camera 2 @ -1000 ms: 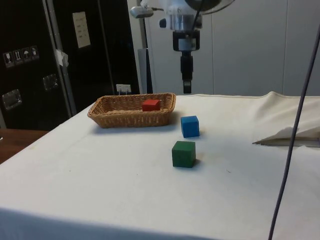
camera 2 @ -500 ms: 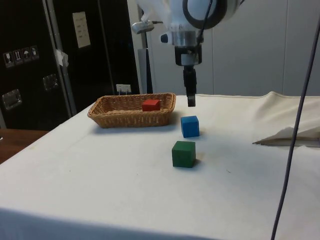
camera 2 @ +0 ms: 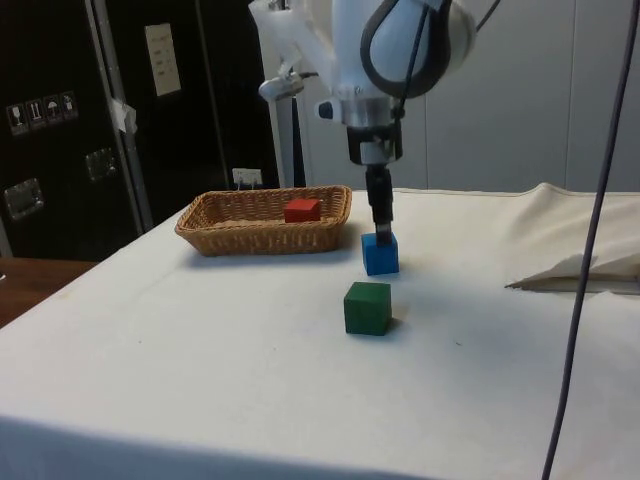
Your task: Pick up exactly two blocks and place them into the basket.
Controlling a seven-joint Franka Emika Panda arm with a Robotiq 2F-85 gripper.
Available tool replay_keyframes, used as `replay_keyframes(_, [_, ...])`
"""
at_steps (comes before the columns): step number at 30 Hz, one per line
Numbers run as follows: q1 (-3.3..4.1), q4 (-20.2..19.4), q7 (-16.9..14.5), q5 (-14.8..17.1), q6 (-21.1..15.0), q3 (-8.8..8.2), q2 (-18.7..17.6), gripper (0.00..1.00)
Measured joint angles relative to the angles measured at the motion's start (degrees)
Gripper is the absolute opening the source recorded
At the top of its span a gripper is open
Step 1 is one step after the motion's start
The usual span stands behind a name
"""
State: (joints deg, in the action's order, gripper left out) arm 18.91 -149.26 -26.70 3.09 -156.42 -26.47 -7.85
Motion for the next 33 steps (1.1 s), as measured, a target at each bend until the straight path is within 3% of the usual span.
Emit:
replay_keyframes(6, [0.00,0.52,0.00,1.55,-1.66,1.38,-3.09,1.00])
replay_keyframes(21, [0.00,0.69,0.00,1.60,-2.41,1.55,-4.24,1.00])
replay_keyframes(26, [0.06,0.23,0.00,1.55,-2.41,1.55,-2.58,1.00])
replay_keyframes(33, [0.11,-1.72,0.80,0.57,-1.15,2.06,2.98,1.00])
